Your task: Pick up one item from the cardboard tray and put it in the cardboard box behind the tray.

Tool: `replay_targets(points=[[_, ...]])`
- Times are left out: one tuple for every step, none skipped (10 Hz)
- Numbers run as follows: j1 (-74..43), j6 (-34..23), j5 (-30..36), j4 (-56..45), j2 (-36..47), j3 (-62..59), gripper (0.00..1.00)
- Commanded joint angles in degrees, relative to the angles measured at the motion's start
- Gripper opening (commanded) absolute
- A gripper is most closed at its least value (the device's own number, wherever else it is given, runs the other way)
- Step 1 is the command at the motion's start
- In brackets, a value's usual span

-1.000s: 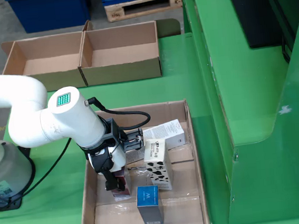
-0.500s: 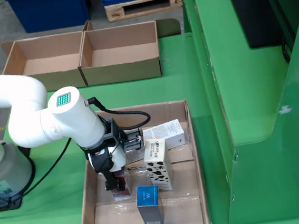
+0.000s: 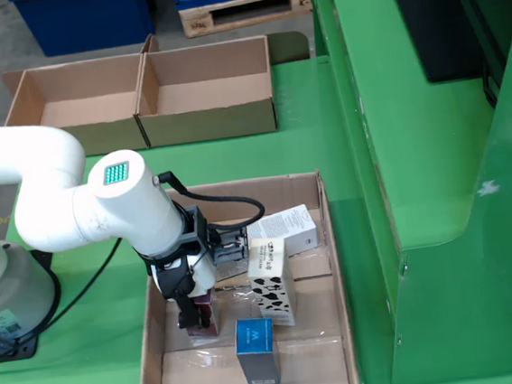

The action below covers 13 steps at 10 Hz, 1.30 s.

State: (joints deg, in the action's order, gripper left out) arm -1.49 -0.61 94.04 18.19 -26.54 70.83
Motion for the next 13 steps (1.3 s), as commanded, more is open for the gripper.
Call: replay_targets(points=[[-1.2, -0.3, 0.5, -25.2, -1.5, -31.9, 0.0], [-1.3, -0.5, 0.3, -32.2, -4.5, -42.4, 0.0], [-1.6, -0.7, 0.5, -42.1, -10.6, -58.8, 0.0], [-1.6, 0.1, 0.0, -45.9, -15.2, -70.8, 0.0], [-1.3, 0.7, -0.7, -43.9, -14.3, -70.8, 0.0], [-1.3, 0.7, -0.7, -43.9, -14.3, -70.8, 0.0], [-0.8, 2.0, -2.2, -38.1, -12.6, -70.8, 0.0], [-0.8, 2.0, -2.2, -38.1, -12.6, -70.8, 0.0], [-1.3, 2.0, -4.2, -27.5, -12.3, -70.8, 0.0], [-1.3, 2.0, -4.2, -27.5, -12.3, -70.8, 0.0], [-0.3, 2.0, -10.1, -15.7, -13.0, -70.8, 0.0], [-0.3, 2.0, -10.1, -15.7, -13.0, -70.8, 0.0], [0.8, 1.2, -14.7, -9.4, -12.6, -70.8, 0.0]])
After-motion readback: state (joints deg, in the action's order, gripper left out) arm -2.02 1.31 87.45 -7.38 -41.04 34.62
